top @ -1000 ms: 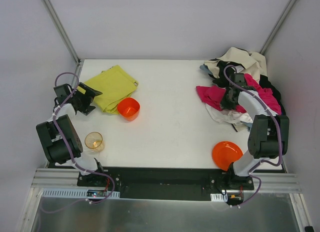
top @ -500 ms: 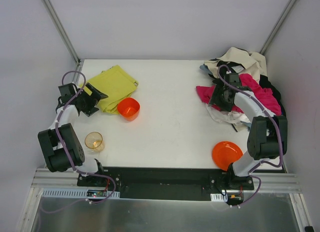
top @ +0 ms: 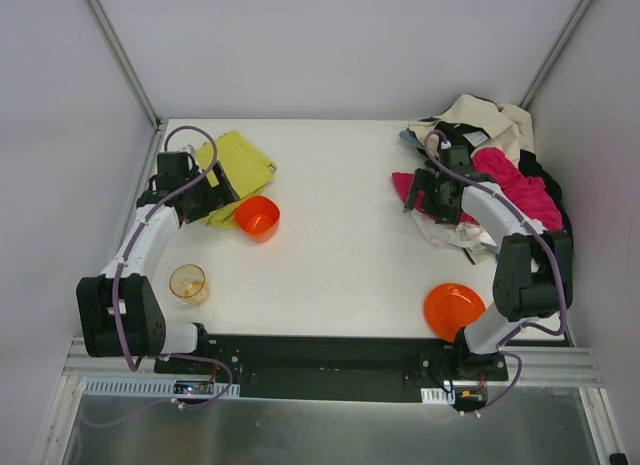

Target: Pick out a specific cloth from the pile

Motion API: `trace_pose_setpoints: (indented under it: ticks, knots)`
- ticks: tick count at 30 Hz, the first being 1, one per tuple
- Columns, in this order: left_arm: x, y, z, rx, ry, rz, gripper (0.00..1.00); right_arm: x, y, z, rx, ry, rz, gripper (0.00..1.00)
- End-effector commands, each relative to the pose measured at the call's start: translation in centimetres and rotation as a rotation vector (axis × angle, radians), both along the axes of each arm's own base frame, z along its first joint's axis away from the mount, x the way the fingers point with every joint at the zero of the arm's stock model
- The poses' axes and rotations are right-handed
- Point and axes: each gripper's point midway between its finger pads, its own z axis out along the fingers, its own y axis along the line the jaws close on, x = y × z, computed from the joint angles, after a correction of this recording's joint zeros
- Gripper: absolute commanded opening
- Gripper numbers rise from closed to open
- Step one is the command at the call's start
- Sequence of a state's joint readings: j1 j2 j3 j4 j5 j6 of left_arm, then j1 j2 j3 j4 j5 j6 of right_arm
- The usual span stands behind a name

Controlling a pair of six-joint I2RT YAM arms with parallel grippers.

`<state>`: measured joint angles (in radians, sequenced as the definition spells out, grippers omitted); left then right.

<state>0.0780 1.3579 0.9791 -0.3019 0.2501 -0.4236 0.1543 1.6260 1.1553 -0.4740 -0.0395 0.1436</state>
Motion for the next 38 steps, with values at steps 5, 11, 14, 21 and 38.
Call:
trace_pose_setpoints:
  ticks: [5,11,14,21,38]
  knots:
    - [-1.7,-0.6,2.0,0.251,-0.039,-0.063,0.99,1.1,2.4,3.9,0.071,-0.129,0.073,0.99]
    - [-3.5,-2.6,2.5,0.324,-0.071,-0.133,0.99,0.5,2.9,5.1,0.068,-0.167,0.098,0.96]
    - [-4.5,-3.3,2.8,0.342,-0.091,-0.165,0.99,-0.2,2.9,5.4,0.064,-0.183,0.107,0.96]
    - [-6.1,-3.4,2.4,0.354,-0.094,-0.163,0.99,-1.4,3.2,7.3,0.087,-0.264,0.121,0.96]
    - [-8.0,-4.1,4.7,0.261,-0.221,-0.138,0.99,-5.3,1.1,11.1,0.064,-0.503,0.084,0.96]
